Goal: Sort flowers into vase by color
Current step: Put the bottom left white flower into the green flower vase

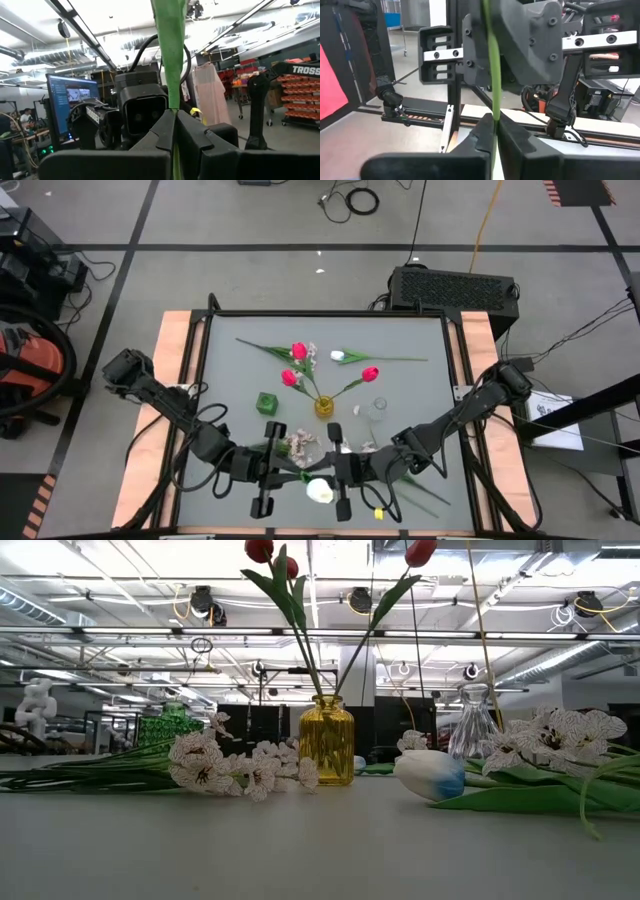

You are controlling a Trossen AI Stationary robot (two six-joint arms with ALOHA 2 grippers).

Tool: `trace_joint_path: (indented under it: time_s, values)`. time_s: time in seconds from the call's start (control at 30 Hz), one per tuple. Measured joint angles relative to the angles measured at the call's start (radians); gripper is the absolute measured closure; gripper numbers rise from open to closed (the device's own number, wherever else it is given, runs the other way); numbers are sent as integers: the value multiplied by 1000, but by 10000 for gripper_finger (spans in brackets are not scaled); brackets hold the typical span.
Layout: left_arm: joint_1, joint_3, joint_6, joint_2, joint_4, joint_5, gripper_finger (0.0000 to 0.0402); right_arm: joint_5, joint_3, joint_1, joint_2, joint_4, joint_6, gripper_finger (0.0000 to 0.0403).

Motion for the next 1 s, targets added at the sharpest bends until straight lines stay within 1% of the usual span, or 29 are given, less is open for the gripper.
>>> trace_joint_path:
  time_s: [0.1,0.23,0.3,0.37,0.43,0.57,0.67,0.77,1.0]
  values:
    - [-19,0,0,0,0,-58,348,2,0,1,-12,-22,30,391]
    - [-49,0,5,-14,-24,-151,290,12,0,9,-41,-69,49,399]
    - [-64,0,-3,-19,-41,-211,263,13,0,12,-53,-95,78,399]
    - [-79,0,-41,-19,-70,-300,239,12,0,13,-57,-110,94,400]
    - [-85,9,-71,-19,-134,-350,218,13,0,11,-57,-126,116,400]
    - [-85,75,-169,-19,-344,-394,184,12,0,-2,-57,-177,167,401]
    - [-83,138,-210,-19,-456,-448,173,10,0,-12,-57,-214,193,402]
    - [-86,173,-212,-19,-516,-457,172,11,0,-18,-57,-225,211,402]
    - [-88,180,-180,-19,-519,-459,172,9,-1,-20,-57,-238,215,402]
